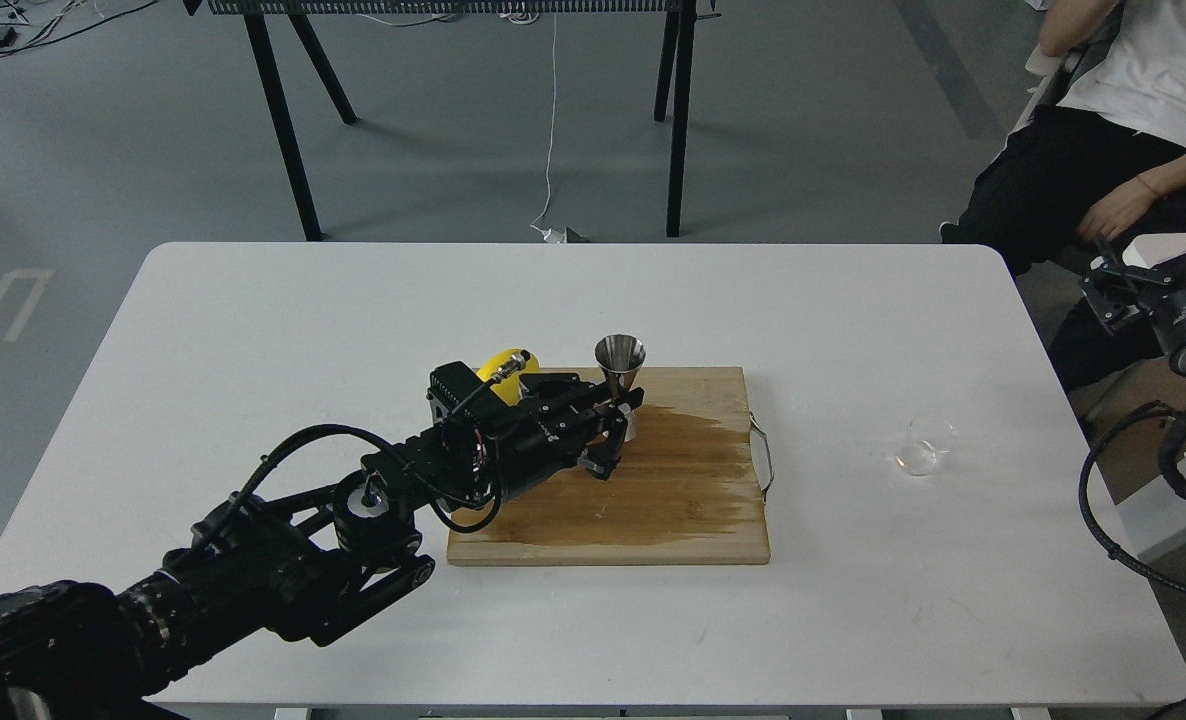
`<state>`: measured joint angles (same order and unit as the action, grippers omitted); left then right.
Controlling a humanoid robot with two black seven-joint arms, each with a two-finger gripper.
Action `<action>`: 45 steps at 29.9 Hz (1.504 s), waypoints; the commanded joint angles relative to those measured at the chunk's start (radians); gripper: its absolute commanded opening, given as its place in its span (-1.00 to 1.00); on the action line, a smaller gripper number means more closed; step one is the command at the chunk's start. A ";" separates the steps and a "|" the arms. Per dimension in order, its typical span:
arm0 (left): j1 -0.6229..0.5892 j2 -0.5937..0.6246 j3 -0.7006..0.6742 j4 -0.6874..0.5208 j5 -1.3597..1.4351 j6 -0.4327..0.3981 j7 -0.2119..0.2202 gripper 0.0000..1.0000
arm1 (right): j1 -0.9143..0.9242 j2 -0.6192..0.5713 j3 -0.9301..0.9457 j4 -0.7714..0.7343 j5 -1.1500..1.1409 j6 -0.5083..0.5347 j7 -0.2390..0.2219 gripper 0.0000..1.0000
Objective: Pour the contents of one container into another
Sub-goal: 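Carry the jigger with the left gripper onto the cutting board beside the lemon, then open the left gripper and withdraw the left arm to rest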
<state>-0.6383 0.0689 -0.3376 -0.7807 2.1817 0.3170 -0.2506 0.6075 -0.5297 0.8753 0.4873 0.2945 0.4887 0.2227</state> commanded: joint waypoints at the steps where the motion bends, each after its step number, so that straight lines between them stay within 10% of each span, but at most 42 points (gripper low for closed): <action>1: -0.014 -0.003 0.005 0.035 0.000 -0.007 0.001 -0.88 | -0.002 0.000 -0.001 -0.001 0.000 0.000 0.000 1.00; 45: -0.001 -0.021 0.029 0.038 0.000 -0.006 -0.006 0.11 | -0.026 0.004 0.004 -0.024 0.000 0.000 0.006 1.00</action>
<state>-0.6413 0.0447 -0.3083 -0.7396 2.1816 0.3098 -0.2550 0.5813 -0.5259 0.8803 0.4636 0.2945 0.4887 0.2285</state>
